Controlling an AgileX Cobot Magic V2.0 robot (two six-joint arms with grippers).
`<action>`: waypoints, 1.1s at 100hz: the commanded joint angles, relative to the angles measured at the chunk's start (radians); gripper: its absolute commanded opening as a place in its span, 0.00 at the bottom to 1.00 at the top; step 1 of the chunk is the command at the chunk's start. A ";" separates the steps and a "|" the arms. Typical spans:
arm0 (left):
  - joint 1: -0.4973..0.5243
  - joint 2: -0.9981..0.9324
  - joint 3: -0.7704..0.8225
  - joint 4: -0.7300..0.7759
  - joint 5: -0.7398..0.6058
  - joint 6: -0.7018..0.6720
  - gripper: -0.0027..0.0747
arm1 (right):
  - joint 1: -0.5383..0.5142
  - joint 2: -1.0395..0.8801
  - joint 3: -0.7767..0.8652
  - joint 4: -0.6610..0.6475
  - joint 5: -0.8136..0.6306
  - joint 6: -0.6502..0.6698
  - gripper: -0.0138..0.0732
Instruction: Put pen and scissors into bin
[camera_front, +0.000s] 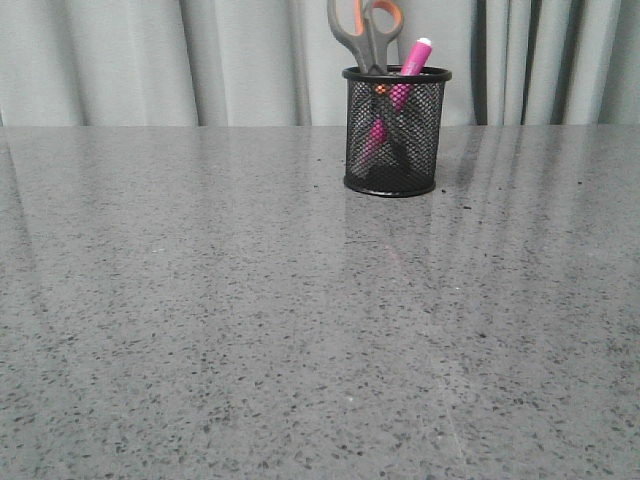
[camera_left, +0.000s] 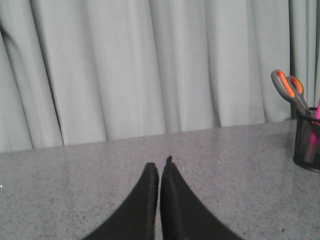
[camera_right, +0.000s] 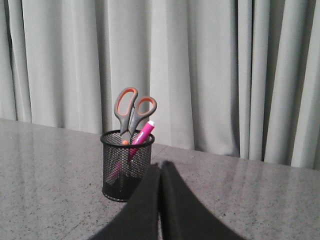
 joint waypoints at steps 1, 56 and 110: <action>0.003 -0.031 -0.011 -0.025 -0.021 -0.003 0.01 | 0.000 -0.005 -0.004 -0.002 -0.058 -0.009 0.07; 0.003 -0.029 -0.010 -0.065 0.009 -0.003 0.01 | 0.000 -0.005 0.005 0.019 -0.066 -0.009 0.07; 0.003 -0.029 -0.010 -0.065 0.007 -0.003 0.01 | 0.000 -0.005 0.005 0.019 -0.066 -0.009 0.07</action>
